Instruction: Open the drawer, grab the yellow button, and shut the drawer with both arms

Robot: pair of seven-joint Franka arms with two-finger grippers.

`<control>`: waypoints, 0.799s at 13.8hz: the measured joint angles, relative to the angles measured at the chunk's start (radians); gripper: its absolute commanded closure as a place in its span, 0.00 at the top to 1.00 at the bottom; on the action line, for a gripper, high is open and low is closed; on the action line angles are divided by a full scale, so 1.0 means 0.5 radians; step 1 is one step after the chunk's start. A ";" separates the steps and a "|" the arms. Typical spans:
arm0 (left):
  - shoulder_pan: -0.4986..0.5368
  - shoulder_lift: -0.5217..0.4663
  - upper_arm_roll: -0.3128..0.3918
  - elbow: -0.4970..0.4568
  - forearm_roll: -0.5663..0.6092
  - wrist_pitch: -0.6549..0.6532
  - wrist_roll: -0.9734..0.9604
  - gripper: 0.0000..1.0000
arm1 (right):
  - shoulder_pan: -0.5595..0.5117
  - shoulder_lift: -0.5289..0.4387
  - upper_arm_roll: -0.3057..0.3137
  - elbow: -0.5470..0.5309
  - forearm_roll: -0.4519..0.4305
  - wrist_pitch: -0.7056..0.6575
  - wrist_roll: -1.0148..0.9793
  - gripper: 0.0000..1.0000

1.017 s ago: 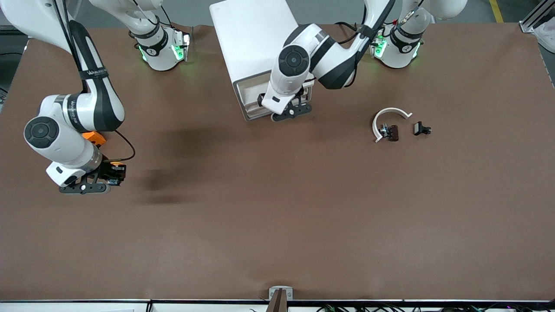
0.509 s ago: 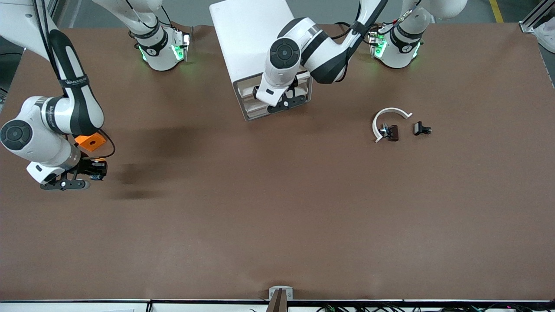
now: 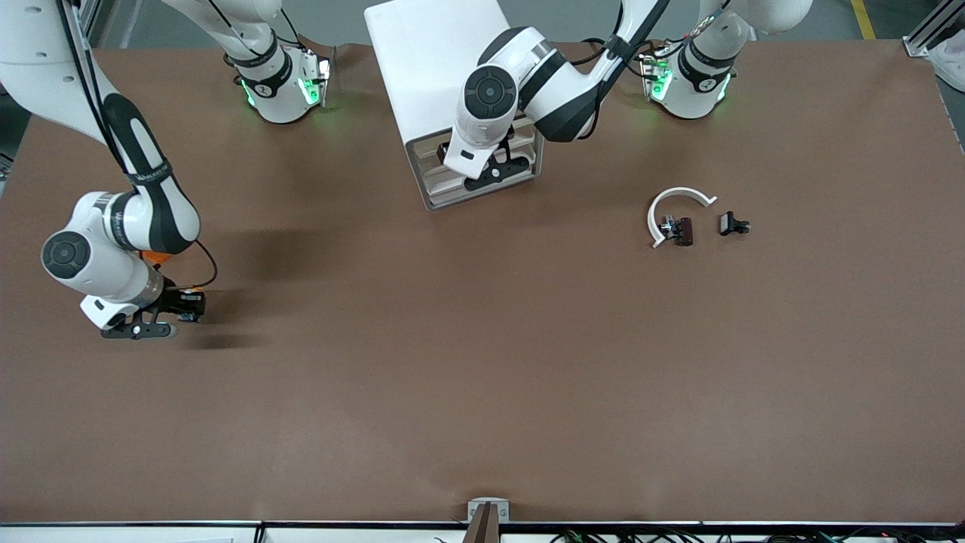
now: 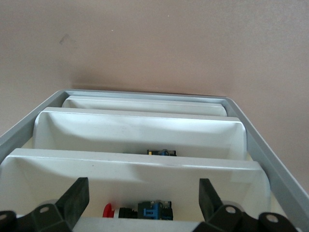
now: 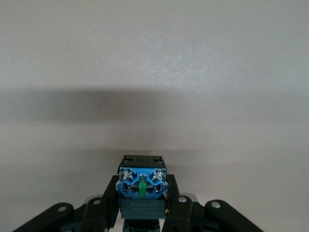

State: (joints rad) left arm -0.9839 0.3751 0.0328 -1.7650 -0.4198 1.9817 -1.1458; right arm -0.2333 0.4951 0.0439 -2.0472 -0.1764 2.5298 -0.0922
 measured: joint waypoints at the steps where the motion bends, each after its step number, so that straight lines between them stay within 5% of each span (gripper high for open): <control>1: 0.009 0.000 0.003 0.006 0.000 0.001 -0.007 1.00 | -0.003 0.017 0.000 0.000 0.000 0.019 0.000 0.12; 5: 0.277 -0.003 0.026 0.099 0.042 0.004 -0.013 1.00 | -0.009 0.023 0.001 0.001 0.000 0.071 0.000 0.18; 7: 0.490 -0.004 0.031 0.170 0.164 0.002 0.006 1.00 | -0.011 0.039 0.001 -0.001 0.000 0.124 0.000 0.30; 9: 0.677 -0.010 0.033 0.220 0.302 0.002 0.011 1.00 | -0.011 0.053 0.001 0.000 0.000 0.144 0.000 0.90; 11: 0.841 -0.017 0.033 0.271 0.385 0.000 0.081 1.00 | -0.011 0.057 0.005 0.003 0.000 0.144 0.000 1.00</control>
State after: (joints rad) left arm -0.5636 0.3665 0.0491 -1.6296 -0.2272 1.9818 -1.1054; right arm -0.2387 0.5234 0.0465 -2.0459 -0.1764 2.6019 -0.0922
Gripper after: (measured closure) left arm 0.000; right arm 0.427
